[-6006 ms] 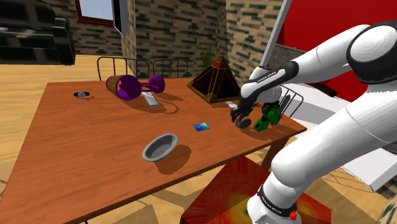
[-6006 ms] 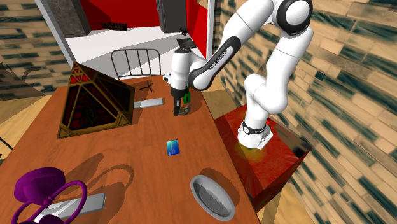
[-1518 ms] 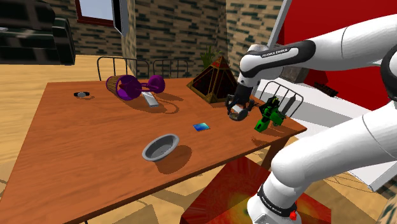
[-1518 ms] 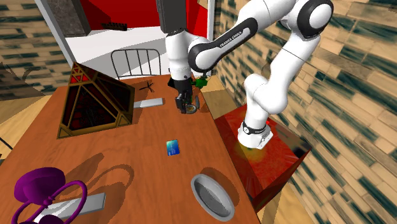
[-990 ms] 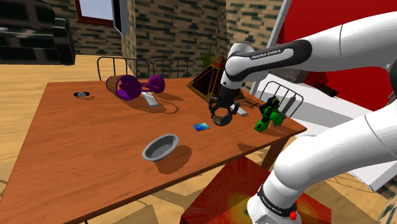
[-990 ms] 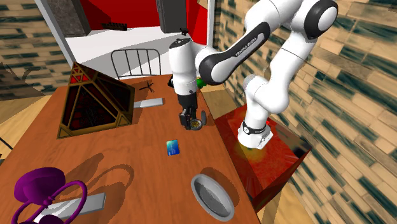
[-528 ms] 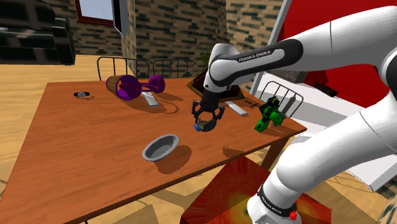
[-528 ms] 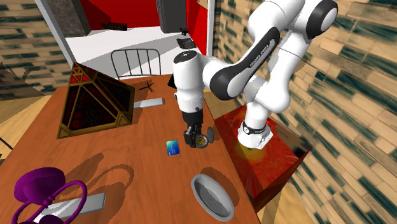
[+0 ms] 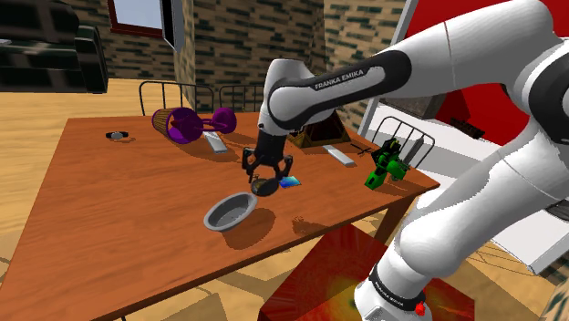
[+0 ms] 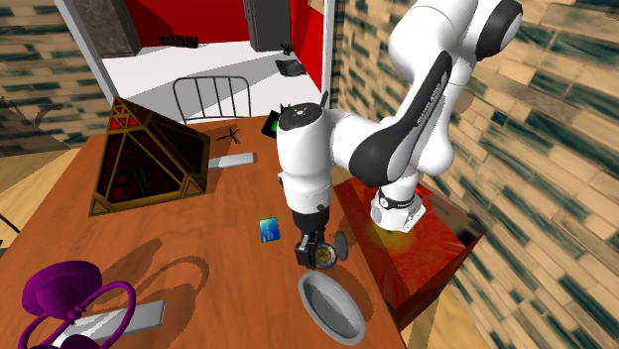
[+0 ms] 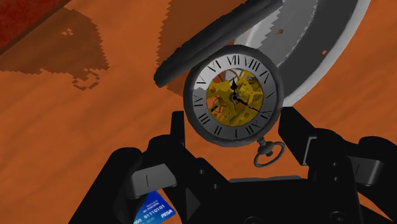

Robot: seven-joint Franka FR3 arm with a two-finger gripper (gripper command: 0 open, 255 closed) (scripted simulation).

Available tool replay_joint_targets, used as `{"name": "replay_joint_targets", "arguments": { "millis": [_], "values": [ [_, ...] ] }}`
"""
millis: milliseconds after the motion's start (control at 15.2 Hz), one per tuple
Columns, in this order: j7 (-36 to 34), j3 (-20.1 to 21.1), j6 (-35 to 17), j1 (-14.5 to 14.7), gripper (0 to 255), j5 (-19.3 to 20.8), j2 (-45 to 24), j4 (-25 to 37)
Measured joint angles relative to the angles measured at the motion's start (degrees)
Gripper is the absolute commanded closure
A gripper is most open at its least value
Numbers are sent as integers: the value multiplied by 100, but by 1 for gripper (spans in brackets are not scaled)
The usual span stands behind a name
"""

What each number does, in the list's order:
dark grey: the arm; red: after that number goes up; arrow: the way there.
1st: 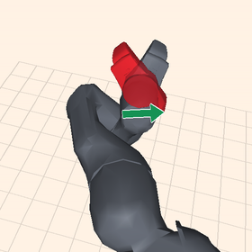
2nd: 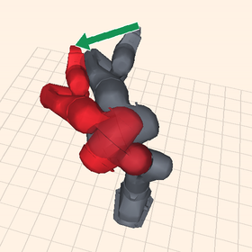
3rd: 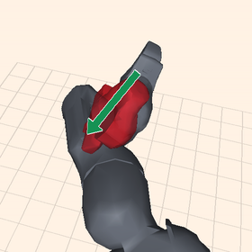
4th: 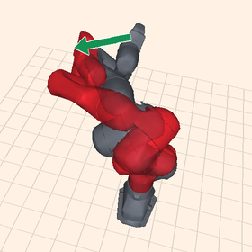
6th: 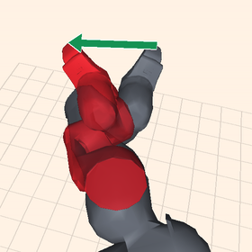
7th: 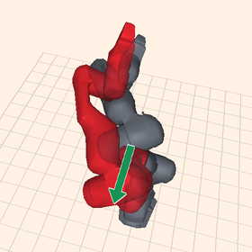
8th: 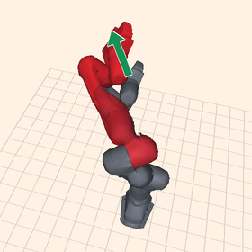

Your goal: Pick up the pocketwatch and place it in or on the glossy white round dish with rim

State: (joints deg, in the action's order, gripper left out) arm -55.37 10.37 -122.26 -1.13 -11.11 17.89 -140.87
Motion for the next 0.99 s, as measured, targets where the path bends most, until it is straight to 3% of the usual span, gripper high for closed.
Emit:
{"name": "replay_joint_targets", "arguments": {
  "millis": [462,990],
  "values": [
    [-868,560,-225,287,255,31,-815,695],
    [-916,629,-805,312,255,60,-1180,480]
  ]
}}
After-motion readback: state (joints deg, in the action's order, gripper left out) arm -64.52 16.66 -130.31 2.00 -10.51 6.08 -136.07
